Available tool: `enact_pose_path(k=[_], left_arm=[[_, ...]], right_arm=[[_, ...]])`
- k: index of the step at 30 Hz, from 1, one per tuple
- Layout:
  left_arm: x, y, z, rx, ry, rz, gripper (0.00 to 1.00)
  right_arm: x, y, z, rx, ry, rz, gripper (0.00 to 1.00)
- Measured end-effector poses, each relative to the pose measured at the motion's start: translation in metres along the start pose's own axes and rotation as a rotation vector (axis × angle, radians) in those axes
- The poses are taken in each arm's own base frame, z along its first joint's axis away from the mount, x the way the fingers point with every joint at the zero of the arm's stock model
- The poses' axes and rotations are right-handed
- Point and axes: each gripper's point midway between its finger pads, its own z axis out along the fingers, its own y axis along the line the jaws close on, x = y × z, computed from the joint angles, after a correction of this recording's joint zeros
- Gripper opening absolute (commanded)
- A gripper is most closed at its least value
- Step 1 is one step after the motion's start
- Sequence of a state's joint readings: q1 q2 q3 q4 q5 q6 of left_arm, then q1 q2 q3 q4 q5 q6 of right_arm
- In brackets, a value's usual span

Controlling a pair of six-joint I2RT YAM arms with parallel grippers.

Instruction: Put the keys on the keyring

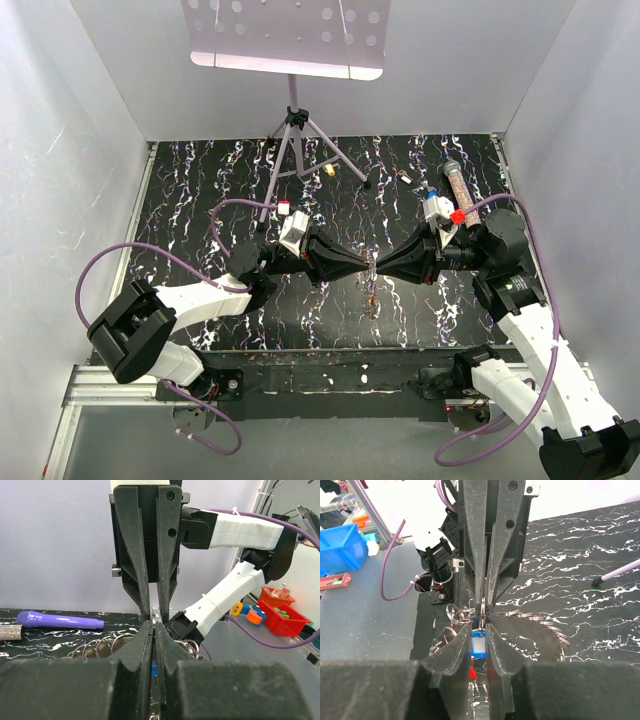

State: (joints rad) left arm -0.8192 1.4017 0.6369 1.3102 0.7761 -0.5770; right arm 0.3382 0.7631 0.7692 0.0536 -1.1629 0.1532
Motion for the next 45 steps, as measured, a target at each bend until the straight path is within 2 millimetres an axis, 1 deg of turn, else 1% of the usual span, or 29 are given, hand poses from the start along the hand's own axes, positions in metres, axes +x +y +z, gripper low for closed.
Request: enact_pose_path(k=[2,4,8,14,23,27,45], left_arm=[[0.0,0.0001,0.0,0.0,0.0,0.0,0.0],[0.0001,0.0001,0.0,0.0,0.0,0.0,0.0],[0.0002,0.0002,0.0,-0.001,0.0,-0.002,0.0],[0.0001,0.0002,0.0,-0.002,0.0,-0.004,0.0],[0.0,0.0002,0.0,-0.002,-0.001,-0.007,0.0],[-0.0001,0.0005,0.0001,-0.004,-0.002,-0.008,0.0],[-0.0005,0.001,0.0001,-0.009,-0.004,-0.017,0.0]], right_arm=[[0.0007,0.0001,0.0008,-0.004,0.002,0.004,0.22],[0.0009,0.0001,0.0012,-0.005,0.003,0.007,0.18],[0.001,0.0007,0.0019,-0.007,0.003,0.011,0.13],[0.0015,-0.0006,0.0022,-0.003,0.003,0.017,0.11],[0.0014,-0.002,0.0022,0.007,0.002,0.025,0.03],[0.0017,-0.0026,0.0028,0.011,0.003,0.037,0.01],[0.0058,-0.0065,0.0043,0.028,0.011,0.083,0.01]])
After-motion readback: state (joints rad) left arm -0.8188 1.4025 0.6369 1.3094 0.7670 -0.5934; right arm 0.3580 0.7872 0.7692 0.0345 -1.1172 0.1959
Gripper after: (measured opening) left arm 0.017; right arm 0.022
